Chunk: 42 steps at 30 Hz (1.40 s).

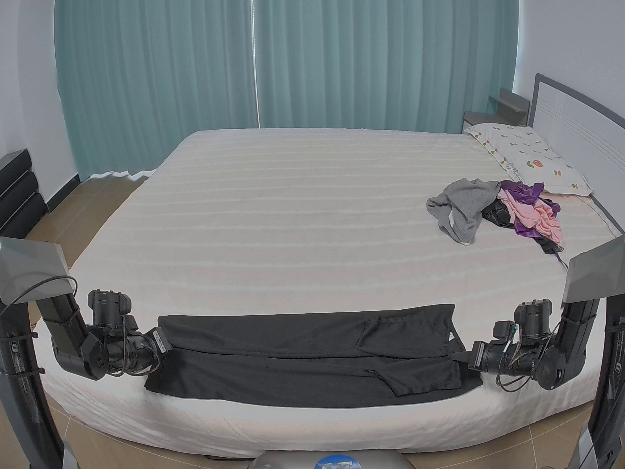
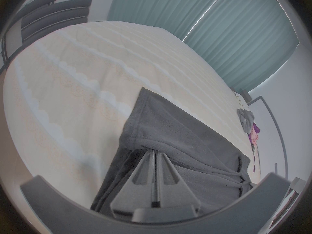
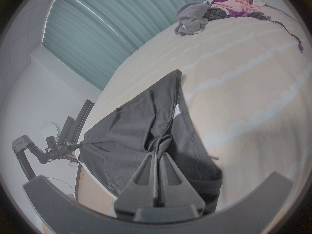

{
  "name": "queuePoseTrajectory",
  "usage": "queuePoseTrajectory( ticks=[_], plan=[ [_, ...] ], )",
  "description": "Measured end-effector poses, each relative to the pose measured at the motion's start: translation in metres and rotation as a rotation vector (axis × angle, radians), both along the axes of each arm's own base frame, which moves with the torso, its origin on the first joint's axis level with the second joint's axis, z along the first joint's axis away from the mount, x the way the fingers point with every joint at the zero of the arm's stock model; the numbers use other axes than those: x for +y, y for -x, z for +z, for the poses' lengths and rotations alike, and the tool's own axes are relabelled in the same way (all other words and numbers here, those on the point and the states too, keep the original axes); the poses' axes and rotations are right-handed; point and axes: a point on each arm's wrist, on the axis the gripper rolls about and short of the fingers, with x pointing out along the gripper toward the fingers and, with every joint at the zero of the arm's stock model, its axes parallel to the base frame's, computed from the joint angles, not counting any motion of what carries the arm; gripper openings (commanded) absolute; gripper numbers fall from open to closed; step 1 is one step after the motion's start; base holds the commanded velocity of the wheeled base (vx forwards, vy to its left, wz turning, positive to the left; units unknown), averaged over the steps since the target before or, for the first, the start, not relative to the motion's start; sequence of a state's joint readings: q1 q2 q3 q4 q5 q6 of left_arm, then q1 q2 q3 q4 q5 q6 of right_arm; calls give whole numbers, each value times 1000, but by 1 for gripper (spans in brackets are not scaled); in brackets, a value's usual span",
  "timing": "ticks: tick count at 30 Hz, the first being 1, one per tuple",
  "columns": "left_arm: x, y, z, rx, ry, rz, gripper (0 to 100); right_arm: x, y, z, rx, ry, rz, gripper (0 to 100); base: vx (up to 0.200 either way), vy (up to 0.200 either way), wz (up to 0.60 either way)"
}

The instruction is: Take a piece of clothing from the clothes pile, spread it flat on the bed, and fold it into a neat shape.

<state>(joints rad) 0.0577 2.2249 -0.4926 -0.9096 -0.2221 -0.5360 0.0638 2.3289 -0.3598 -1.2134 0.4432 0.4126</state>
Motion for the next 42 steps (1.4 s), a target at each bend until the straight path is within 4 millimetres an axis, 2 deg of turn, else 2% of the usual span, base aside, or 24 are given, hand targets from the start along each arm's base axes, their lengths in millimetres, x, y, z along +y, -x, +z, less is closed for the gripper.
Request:
queuePoseTrajectory(
  ticks=[10,18,19,20,21,31,42],
  plan=[
    [0,-4,-6,11,-28,23,0,-5,-11,6,-50,-37,-62,0,0,0,0],
    [0,-4,-8,14,-29,24,0,-4,-11,2,-42,-34,-58,0,0,0,0],
    [0,-4,-8,14,-29,24,0,-3,-11,1,-38,-33,-57,100,0,0,0],
    [0,-4,-8,14,-28,24,0,-3,-11,0,-36,-33,-57,100,0,0,0],
    [0,-4,-8,15,-28,24,100,-3,-11,0,-35,-33,-57,100,0,0,0],
    [2,-1,-6,16,-26,27,100,-2,-10,1,-34,-36,-56,100,0,0,0],
    [21,7,17,-11,-59,49,100,-8,-9,10,-39,-68,-104,100,0,0,0]
  ],
)
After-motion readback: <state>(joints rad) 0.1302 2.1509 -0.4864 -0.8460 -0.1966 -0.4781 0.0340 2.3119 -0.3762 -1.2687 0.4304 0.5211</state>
